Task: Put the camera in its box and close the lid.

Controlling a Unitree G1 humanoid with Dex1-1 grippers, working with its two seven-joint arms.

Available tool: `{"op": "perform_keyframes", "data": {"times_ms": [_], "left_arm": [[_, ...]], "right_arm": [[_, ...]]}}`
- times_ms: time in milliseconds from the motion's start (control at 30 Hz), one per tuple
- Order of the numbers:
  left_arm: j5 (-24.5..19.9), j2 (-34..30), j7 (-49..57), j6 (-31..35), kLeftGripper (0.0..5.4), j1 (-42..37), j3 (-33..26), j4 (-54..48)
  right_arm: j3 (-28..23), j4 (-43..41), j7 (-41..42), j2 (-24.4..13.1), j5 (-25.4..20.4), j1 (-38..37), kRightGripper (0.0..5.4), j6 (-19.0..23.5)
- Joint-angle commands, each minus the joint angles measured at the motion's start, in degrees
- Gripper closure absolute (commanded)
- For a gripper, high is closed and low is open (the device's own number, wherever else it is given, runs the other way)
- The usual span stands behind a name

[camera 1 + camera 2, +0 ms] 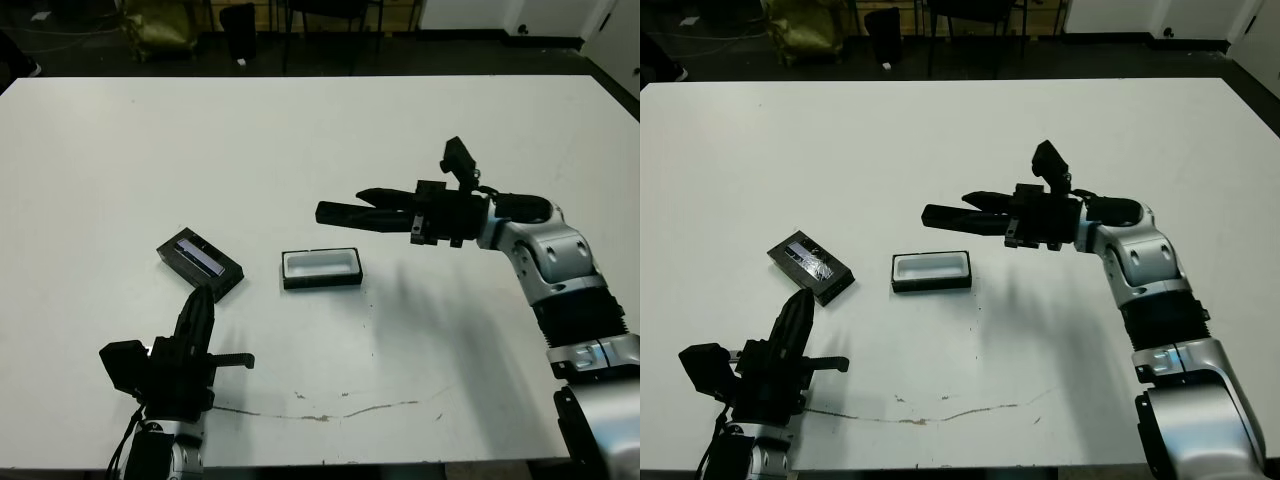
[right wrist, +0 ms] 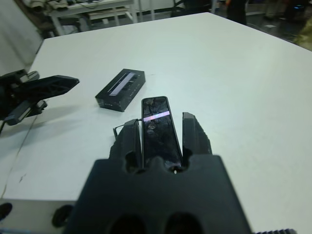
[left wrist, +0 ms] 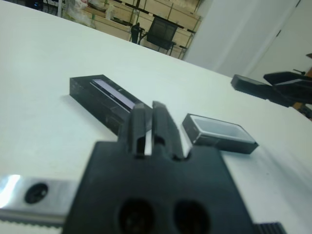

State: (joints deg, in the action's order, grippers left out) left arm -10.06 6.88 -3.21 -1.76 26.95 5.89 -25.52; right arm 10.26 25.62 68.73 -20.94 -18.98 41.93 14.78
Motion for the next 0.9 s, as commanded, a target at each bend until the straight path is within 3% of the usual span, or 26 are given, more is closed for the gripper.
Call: {"op": "perform_keyframes", "data": {"times_ms": [33, 200, 467, 900], "left_arm": [[0.5, -1.2, 0.1, 0.4, 5.4, 1.5, -0.3, 0.8], [0.8, -1.1, 0.5, 1.4, 5.4, 1.4, -0.3, 0.1], [1.1, -0.8, 2.2, 4.6, 5.4, 1.8, 0.3, -2.3], [-0.6, -0.9, 1.1, 2.3, 5.4, 1.6, -0.5, -0.3]], "right_arm": [[0.7, 5.3, 4.3, 1.4, 1.3, 3.1, 4.82, -3.7], [2.0, 11.1, 7.8, 2.9, 4.0, 7.2, 4.82, -7.0], [5.0, 18.8, 11.2, 6.1, 9.2, 12.9, 4.82, -8.2], [6.6, 24.4, 13.3, 8.8, 14.3, 14.4, 4.82, -10.2]]}}
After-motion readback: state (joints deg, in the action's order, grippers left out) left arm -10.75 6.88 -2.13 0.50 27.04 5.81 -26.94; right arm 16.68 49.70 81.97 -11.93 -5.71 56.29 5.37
